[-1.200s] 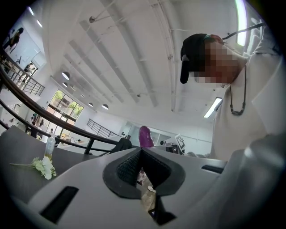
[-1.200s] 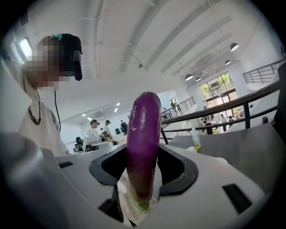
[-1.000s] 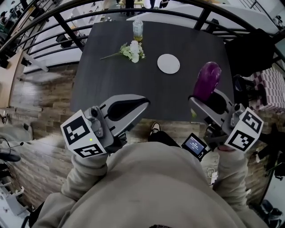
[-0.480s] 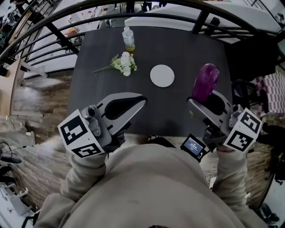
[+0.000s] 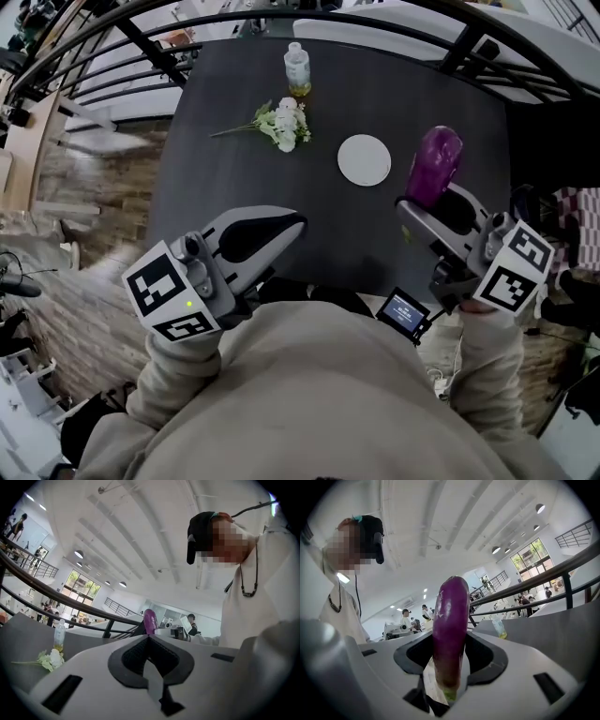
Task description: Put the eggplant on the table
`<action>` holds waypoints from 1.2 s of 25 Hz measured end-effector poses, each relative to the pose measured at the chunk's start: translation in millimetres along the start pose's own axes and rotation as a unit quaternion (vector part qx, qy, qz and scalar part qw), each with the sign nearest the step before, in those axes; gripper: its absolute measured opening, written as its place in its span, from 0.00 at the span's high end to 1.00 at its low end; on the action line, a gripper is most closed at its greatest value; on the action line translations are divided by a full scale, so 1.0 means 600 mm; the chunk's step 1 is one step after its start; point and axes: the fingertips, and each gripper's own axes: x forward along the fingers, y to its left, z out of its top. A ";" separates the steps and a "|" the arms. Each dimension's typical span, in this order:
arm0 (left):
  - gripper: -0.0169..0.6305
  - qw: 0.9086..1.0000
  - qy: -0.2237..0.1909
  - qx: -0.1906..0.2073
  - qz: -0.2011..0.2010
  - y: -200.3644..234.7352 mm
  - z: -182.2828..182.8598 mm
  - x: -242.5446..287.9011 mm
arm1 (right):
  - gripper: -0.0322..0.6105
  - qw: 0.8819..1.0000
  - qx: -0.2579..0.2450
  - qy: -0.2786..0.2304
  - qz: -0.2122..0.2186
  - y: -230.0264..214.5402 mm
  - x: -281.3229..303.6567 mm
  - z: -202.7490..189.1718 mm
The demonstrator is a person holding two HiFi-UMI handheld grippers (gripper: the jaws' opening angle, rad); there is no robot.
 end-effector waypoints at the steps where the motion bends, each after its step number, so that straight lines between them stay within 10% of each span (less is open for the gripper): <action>1: 0.97 1.000 0.002 0.000 -0.001 0.001 -0.001 0.001 | 0.62 1.000 0.001 0.001 -0.001 -0.001 0.003 0.001; 19: 0.97 0.990 0.012 -0.007 -0.140 0.047 0.054 0.052 | 0.62 0.993 0.000 -0.032 -0.111 0.001 0.004 0.053; 30: 0.97 0.988 0.017 -0.026 -0.152 0.099 0.062 0.014 | 0.62 0.992 -0.011 -0.001 -0.124 0.006 0.098 0.070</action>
